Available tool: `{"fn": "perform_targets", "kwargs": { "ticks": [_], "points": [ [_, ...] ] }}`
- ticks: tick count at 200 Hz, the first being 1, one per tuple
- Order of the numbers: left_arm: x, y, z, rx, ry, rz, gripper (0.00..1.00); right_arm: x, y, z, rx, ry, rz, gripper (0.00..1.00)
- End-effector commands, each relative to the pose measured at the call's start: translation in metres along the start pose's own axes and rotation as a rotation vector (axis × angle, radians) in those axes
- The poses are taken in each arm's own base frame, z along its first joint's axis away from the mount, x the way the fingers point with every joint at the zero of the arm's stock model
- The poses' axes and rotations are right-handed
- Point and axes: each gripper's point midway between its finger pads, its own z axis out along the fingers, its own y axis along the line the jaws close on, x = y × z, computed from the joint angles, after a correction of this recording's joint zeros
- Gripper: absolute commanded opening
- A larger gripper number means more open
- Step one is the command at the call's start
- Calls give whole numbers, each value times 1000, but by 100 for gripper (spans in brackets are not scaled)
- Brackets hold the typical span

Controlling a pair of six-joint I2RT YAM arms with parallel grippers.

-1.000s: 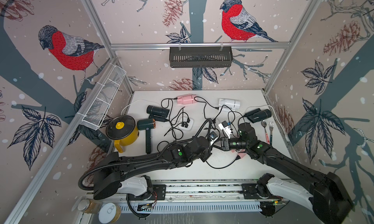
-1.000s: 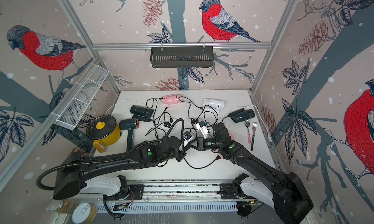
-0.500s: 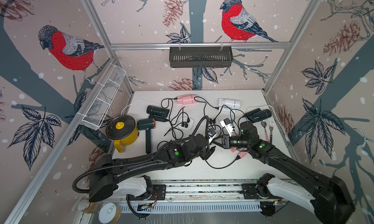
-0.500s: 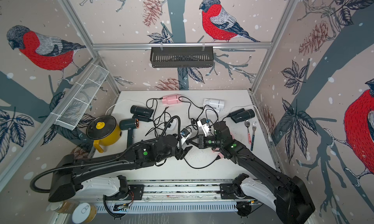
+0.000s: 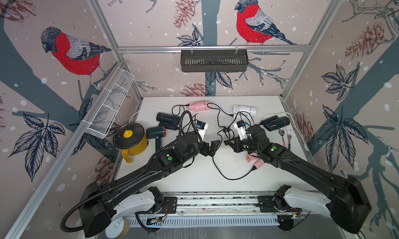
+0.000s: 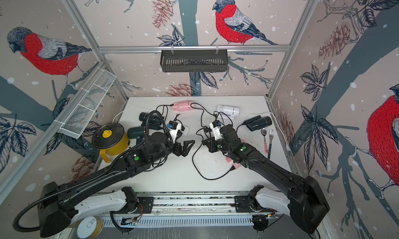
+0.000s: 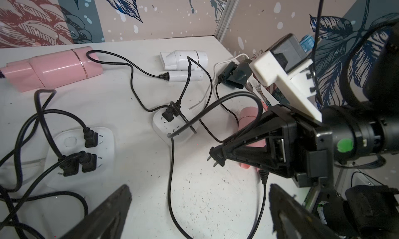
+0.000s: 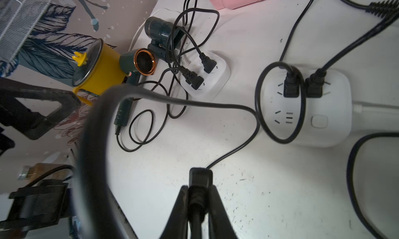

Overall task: Charge the blow dryers
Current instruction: Insert the plug into the socket.

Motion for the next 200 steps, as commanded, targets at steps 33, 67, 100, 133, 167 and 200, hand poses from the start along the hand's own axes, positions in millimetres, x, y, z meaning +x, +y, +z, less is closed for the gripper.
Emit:
{"fn": "perform_targets", "kwargs": {
  "ticks": [33, 67, 100, 133, 167, 200],
  "points": [
    [-4, -6, 4, 57, -34, -95, 98, 5, -37, 32, 243, -7, -94, 4],
    [4, -5, 10, 61, -10, -103, 98, 4, -49, 53, 312, -7, -126, 3],
    [9, -4, 11, 59, 2, -109, 98, -11, -60, 63, 395, -30, -175, 3],
    [14, 1, 8, 47, 1, -112, 98, -22, -75, 65, 495, -45, -229, 3],
    [15, 1, 9, 47, 4, -110, 98, -24, -85, 70, 536, -36, -251, 2],
    [15, 1, 9, 50, 4, -110, 98, -22, -92, 75, 514, -28, -226, 2]
  ]
}}
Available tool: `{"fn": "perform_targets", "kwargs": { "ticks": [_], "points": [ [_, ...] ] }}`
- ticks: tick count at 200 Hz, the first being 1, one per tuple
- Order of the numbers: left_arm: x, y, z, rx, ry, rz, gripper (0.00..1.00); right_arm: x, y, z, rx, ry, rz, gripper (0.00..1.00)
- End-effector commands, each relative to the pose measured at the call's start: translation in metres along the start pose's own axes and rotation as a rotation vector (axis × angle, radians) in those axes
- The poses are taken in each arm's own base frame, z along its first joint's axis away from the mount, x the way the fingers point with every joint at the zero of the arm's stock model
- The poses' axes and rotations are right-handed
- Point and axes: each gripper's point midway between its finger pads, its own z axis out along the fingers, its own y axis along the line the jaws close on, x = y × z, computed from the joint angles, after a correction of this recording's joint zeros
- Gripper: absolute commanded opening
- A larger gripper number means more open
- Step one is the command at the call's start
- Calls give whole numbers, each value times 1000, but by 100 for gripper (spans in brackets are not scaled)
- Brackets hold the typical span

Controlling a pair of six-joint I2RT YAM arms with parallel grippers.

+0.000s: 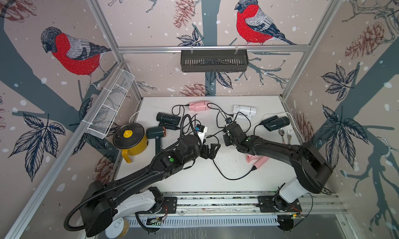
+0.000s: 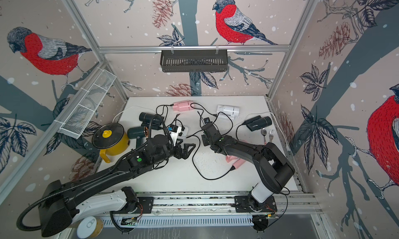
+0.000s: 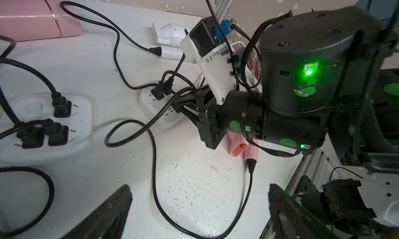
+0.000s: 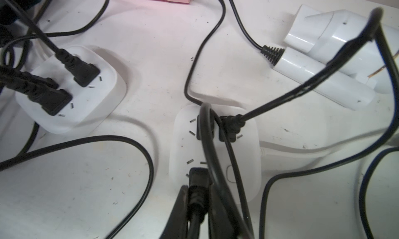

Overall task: Charge the blow dryers
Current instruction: Insert the plug into the socket.

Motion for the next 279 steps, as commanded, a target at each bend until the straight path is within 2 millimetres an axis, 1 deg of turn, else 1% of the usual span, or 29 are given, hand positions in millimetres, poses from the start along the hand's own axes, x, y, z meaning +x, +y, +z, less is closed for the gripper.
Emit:
{"fn": "perform_targets", "kwargs": {
  "ticks": [1, 56, 73, 136, 156, 193, 237, 279],
  "points": [
    [-13, -5, 0, 21, -52, -5, 98, -9, -3, 4, -4, -32, 7, 2],
    [-8, -3, 0, 18, -43, -9, 98, -8, -2, 10, -158, -9, 78, 2],
    [-9, -4, 0, 20, -46, -8, 98, -7, -3, 11, -178, 1, 88, 2],
    [-7, -3, 2, 19, -41, -8, 98, 3, -11, 19, -152, 41, 83, 3],
    [-7, -3, 1, 20, -43, -8, 98, 5, -19, 20, -108, 52, 74, 2],
    [-7, -2, 2, 17, -42, -7, 98, 4, -26, 19, -61, 76, 47, 2],
    [-5, -2, 4, 17, -37, -8, 98, 11, -27, 18, -47, 122, 23, 2],
    [-6, -3, 4, 22, -37, -5, 98, 19, -22, 27, -72, 152, 17, 2]
  ]
}}
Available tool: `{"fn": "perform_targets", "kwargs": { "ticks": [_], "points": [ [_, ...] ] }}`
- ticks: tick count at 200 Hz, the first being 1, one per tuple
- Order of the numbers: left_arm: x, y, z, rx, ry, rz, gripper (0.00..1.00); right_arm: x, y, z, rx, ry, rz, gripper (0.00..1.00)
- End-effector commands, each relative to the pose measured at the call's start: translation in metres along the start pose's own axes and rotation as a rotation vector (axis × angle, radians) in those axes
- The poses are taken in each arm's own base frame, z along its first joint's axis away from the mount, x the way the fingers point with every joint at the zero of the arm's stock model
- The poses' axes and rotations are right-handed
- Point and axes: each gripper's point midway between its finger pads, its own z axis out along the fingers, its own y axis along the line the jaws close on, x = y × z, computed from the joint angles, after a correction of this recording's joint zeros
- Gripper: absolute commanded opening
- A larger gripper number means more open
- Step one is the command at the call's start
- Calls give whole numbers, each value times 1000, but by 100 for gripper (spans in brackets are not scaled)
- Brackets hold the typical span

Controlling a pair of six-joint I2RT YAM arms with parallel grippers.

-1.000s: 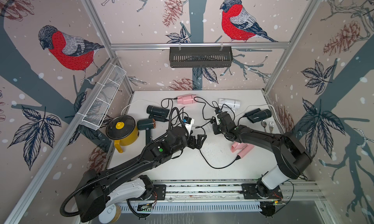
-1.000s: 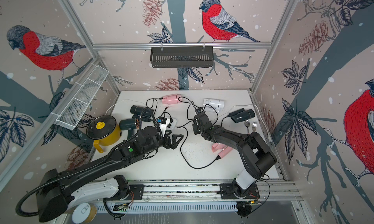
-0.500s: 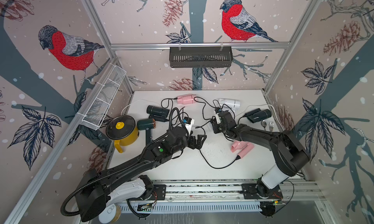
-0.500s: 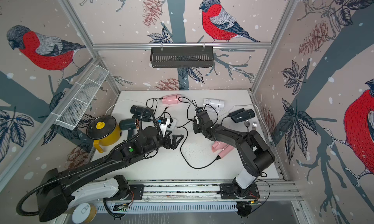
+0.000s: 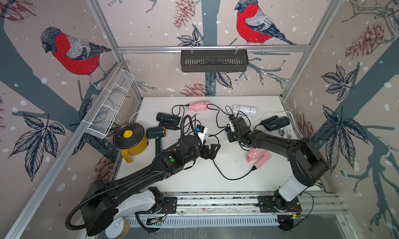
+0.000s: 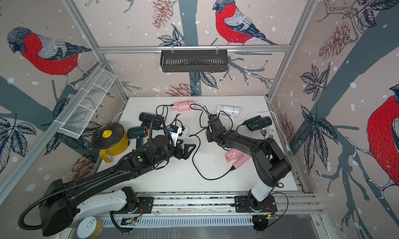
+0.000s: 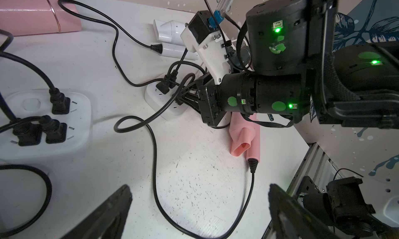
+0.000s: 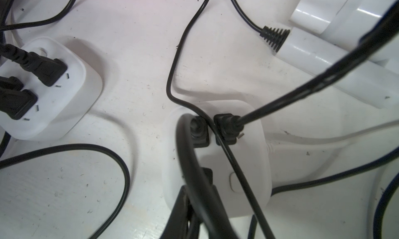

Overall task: Charge the blow dryers
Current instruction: Insert the plug into the socket.

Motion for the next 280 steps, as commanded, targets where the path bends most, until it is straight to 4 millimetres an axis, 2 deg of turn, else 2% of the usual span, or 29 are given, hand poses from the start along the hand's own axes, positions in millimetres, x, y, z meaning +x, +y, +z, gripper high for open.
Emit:
{"fn": "perform_targets", "kwargs": {
  "ticks": [1, 36, 69, 96, 196, 238, 280],
  "points": [
    [-11, -7, -1, 26, -40, 3, 98, 16, 0, 5, -1, 63, -21, 2],
    [-11, -7, -2, 25, -38, 3, 98, 19, 7, 14, -63, 112, -7, 2],
    [-14, -9, -4, 34, -45, 4, 98, 18, 12, 12, -171, 140, 68, 2],
    [-14, -9, -3, 35, -45, 2, 98, 23, 11, 14, -191, 190, 88, 2],
    [-11, -8, -4, 36, -43, 2, 98, 46, -6, 30, -104, 292, 108, 2],
    [-9, -8, -2, 42, -41, -6, 98, 64, -8, 42, -79, 382, 101, 2],
    [-8, -7, -3, 37, -41, -5, 98, 67, -13, 43, -25, 406, 78, 3]
  ]
}}
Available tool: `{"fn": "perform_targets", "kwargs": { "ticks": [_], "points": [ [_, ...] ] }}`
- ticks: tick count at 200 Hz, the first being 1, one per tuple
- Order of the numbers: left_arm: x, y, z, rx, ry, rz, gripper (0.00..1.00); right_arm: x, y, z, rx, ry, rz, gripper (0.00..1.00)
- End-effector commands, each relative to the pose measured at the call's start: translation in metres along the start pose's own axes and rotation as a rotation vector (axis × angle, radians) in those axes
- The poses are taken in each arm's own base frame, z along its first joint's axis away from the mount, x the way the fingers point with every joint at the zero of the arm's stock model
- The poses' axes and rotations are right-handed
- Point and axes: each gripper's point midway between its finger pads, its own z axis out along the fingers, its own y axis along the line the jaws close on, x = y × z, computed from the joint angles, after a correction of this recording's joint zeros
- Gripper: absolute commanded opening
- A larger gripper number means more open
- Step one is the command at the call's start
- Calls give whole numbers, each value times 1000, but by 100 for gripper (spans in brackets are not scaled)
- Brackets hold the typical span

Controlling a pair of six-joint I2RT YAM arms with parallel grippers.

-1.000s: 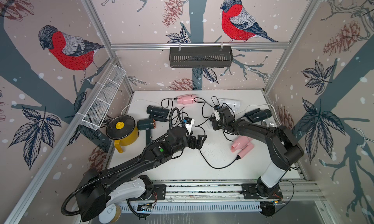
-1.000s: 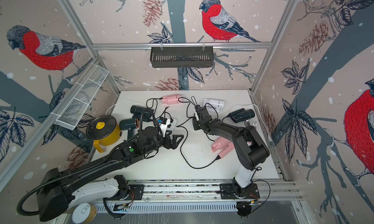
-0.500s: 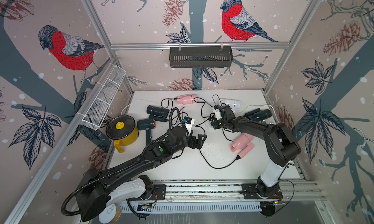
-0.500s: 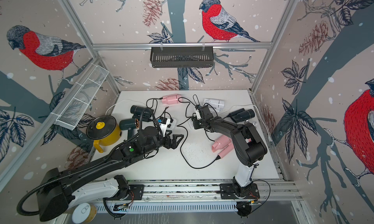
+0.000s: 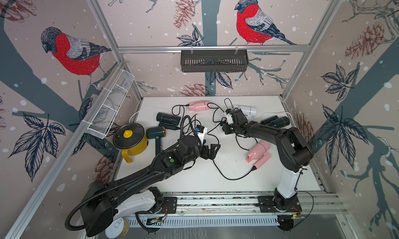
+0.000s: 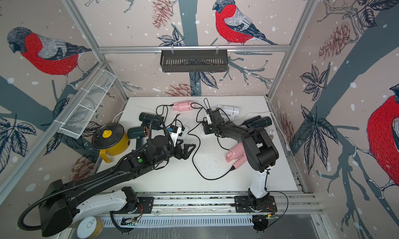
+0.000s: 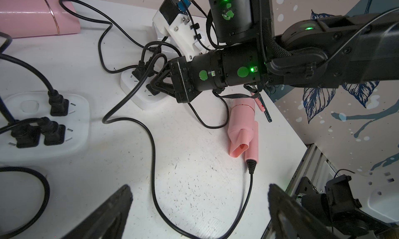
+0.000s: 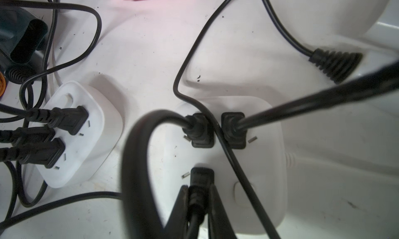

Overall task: Charge the blow dryers
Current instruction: Insert the plug into the socket.

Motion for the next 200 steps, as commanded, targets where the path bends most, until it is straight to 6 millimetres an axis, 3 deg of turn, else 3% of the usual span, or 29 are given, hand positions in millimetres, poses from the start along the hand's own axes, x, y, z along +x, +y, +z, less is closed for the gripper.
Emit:
{"fn": "perform_targets", "kwargs": {
  "ticks": [1, 41, 88, 121, 162, 200],
  "points": [
    [-9, -7, -1, 30, -34, -5, 98, 84, -31, -4, 159, 323, 20, 3],
    [-11, -7, -2, 34, -42, -10, 98, 56, -25, -19, 180, 268, 3, 8],
    [-16, -10, -7, 35, -56, -7, 98, -3, 12, -62, 45, 96, 6, 35],
    [-22, -9, -13, 26, -67, -3, 98, -8, 31, -89, -43, 68, -16, 52],
    [-31, -10, -21, 20, -83, -1, 98, -7, 44, -137, -110, -37, -40, 54],
    [-45, -3, -31, 1, -108, -4, 98, -13, 43, -189, -110, -222, -57, 57]
  ]
}}
